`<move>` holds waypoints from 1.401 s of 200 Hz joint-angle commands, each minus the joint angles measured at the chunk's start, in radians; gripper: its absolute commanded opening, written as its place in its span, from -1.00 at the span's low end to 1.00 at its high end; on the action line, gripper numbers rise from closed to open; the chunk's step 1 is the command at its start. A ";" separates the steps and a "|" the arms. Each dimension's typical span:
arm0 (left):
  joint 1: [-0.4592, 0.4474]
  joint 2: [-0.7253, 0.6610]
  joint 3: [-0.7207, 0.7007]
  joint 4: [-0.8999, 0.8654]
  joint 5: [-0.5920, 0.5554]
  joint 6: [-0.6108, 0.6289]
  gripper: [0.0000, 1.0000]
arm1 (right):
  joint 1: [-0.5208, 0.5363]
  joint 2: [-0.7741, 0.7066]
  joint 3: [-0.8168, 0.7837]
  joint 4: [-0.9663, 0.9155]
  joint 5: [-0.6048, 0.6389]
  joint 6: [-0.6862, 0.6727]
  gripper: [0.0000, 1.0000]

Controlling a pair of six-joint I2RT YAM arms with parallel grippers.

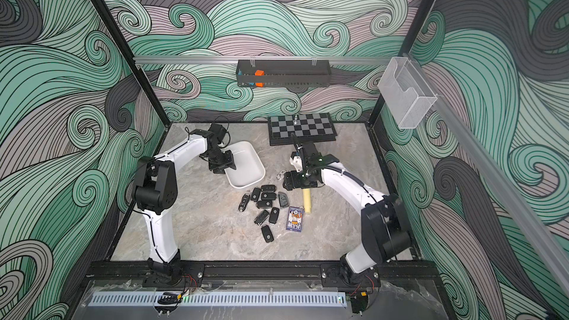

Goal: Place the car key into the storage box
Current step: Adjust the storage box at the center of the board, then pick up the car key from the center of the board.

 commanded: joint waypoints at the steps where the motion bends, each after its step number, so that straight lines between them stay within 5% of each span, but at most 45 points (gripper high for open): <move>1: 0.015 -0.120 -0.024 -0.037 0.017 0.018 0.31 | 0.011 0.057 0.052 0.000 0.033 -0.051 0.64; 39: 0.054 -0.278 -0.159 -0.002 0.056 -0.025 0.54 | 0.018 0.176 0.116 -0.009 0.095 -0.081 0.59; 59: 0.076 -0.371 -0.255 0.051 0.088 -0.075 0.97 | 0.017 0.241 0.152 -0.010 0.131 -0.114 0.58; 159: 0.136 -0.581 -0.559 0.128 0.174 -0.148 0.97 | 0.052 0.432 0.290 -0.024 0.271 -0.165 0.42; 280: 0.166 -0.656 -0.630 0.134 0.163 -0.153 0.97 | 0.085 0.478 0.238 -0.023 0.330 -0.131 -0.03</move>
